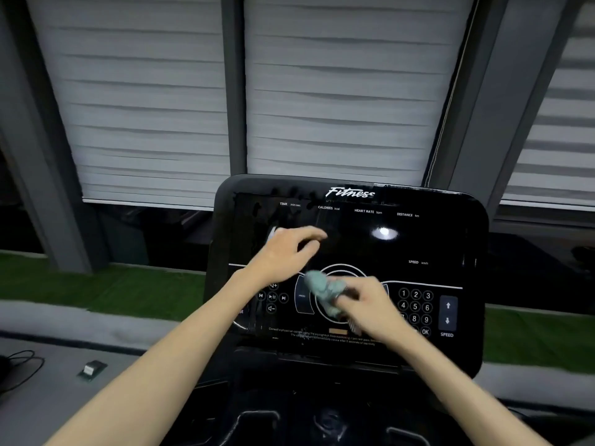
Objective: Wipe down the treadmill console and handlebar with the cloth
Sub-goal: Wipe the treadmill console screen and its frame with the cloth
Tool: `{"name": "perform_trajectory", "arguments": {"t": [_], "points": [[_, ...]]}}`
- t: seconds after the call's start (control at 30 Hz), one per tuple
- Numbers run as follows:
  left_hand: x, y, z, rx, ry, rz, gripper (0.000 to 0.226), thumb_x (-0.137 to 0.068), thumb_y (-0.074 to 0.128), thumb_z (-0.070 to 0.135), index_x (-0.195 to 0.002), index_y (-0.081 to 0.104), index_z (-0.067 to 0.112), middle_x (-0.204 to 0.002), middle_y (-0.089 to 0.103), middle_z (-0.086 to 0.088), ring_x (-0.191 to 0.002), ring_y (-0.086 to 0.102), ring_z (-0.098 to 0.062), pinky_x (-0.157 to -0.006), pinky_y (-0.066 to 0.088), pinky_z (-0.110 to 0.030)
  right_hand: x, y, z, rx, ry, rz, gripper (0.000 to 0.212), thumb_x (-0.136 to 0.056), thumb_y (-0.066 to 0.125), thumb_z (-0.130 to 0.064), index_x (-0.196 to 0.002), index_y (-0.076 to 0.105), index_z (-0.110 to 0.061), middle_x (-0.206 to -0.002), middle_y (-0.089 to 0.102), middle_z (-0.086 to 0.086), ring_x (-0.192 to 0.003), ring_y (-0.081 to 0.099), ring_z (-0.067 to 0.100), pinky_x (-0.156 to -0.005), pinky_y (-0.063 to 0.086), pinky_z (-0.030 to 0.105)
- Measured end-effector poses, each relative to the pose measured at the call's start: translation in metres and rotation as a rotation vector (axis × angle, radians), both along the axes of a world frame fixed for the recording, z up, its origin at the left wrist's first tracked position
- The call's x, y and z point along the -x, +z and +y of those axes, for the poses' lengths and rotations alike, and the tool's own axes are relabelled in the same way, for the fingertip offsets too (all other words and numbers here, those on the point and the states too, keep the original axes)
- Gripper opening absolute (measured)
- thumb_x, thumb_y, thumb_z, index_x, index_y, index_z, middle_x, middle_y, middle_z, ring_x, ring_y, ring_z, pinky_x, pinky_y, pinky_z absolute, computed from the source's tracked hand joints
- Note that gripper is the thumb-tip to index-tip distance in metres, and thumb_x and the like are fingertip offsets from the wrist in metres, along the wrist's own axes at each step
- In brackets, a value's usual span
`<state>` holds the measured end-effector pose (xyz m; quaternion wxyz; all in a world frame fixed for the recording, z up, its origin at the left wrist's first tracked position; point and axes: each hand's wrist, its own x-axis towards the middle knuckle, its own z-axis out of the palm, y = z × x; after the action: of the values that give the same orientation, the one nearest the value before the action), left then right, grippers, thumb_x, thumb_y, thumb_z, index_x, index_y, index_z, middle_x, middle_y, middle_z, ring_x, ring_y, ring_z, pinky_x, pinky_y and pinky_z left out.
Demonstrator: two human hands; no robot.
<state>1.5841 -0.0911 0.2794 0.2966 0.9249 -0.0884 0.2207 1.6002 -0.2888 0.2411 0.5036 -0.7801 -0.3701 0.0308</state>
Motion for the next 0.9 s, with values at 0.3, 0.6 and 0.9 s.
{"name": "perform_trajectory", "arguments": {"t": [0.3, 0.6, 0.9], "points": [[0.033, 0.01, -0.042, 0.409, -0.253, 0.302, 0.024, -0.088, 0.071, 0.02, -0.111, 0.067, 0.016, -0.109, 0.072, -0.005, -0.099, 0.068, -0.015, -0.091, 0.052, -0.027, -0.007, 0.059, -0.044, -0.082, 0.0, 0.18, 0.017, -0.092, 0.06, -0.005, -0.09, 0.074, -0.015, -0.087, 0.075, 0.006, -0.075, 0.07, 0.015, -0.069, 0.055, 0.025], [0.044, -0.002, -0.073, 0.481, 0.281, 0.162, 0.024, -0.077, 0.075, 0.035, -0.087, 0.064, 0.017, -0.086, 0.072, -0.002, -0.077, 0.07, -0.013, -0.066, 0.059, -0.031, 0.018, 0.033, -0.05, -0.05, -0.177, -0.283, 0.027, -0.084, 0.064, -0.011, -0.105, 0.069, -0.027, -0.092, 0.073, -0.015, -0.089, 0.067, -0.002, -0.082, 0.055, 0.025], [0.047, -0.004, -0.074, 0.929, 0.112, 0.373, 0.021, -0.087, 0.062, 0.04, -0.095, 0.063, 0.021, -0.093, 0.068, 0.001, -0.089, 0.066, -0.015, -0.089, 0.054, -0.033, 0.044, 0.007, -0.008, 0.143, -0.281, -0.414, 0.044, -0.093, 0.051, -0.029, -0.137, 0.048, -0.027, -0.076, 0.067, -0.003, -0.053, 0.052, 0.008, -0.057, 0.045, 0.023]]}}
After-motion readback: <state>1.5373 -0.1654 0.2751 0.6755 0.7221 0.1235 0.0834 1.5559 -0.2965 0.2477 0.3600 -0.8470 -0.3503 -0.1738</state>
